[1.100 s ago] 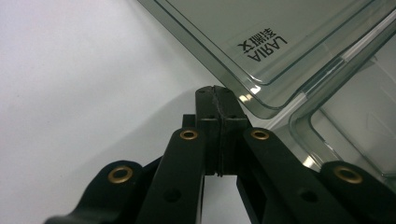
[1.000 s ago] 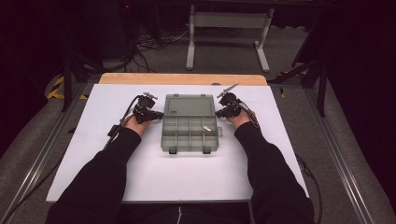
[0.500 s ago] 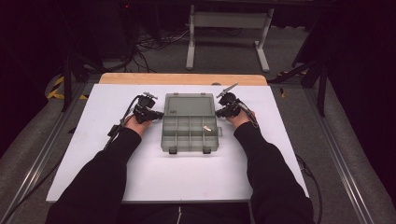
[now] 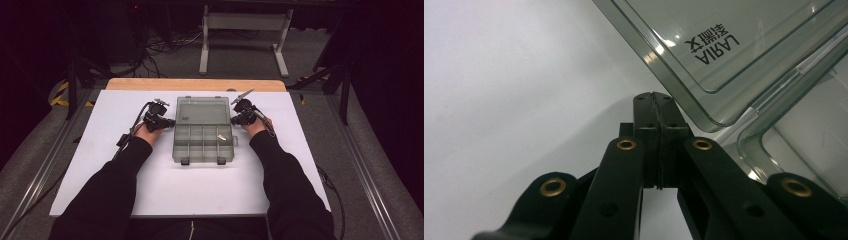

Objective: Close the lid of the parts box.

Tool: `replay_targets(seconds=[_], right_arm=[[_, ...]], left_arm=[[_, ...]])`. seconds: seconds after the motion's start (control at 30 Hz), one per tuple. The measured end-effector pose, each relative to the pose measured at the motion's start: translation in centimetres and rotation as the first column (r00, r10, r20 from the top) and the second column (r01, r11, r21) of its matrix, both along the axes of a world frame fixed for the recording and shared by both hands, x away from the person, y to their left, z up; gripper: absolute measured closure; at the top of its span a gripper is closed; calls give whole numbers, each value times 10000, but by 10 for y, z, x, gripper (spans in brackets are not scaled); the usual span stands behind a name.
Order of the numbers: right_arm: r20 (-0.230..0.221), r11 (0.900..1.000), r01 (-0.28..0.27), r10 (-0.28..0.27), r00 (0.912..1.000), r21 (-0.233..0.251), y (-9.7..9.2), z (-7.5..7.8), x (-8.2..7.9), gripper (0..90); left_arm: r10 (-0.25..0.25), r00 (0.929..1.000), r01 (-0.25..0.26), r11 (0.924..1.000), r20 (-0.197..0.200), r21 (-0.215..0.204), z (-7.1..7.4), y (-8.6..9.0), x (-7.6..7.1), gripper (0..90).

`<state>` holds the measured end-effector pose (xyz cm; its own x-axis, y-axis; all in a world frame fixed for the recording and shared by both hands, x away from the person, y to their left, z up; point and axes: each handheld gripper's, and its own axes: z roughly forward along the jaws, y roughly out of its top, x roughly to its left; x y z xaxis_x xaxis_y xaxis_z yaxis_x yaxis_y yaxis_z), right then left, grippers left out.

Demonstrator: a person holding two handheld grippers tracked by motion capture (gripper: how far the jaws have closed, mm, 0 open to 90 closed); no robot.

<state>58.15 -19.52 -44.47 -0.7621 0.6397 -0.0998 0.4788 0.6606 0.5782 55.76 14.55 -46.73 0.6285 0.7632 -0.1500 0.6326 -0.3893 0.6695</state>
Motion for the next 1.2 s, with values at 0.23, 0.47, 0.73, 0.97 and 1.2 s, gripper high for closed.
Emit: replay_targets(seconds=[0.23,0.47,0.73,0.97,1.2], right_arm=[[120,10000,39,-40,9999,77,1,-1,2,900],[217,9999,80,-82,9997,85,2,-1,2,900],[317,9997,110,-116,9994,197,1,0,1,900],[506,9993,163,-180,9986,334,-1,3,1,900],[781,9988,215,-249,9966,437,-2,7,0,900]], left_arm=[[49,9999,-48,10000,88,-51,-1,-1,1,899],[85,10000,-85,9999,44,-76,-1,-3,0,899],[115,9998,-115,9999,182,-15,0,-3,-1,899],[149,9992,-145,9998,359,-130,3,-3,-2,900],[207,9985,-197,9996,502,-211,5,-3,-3,899]])
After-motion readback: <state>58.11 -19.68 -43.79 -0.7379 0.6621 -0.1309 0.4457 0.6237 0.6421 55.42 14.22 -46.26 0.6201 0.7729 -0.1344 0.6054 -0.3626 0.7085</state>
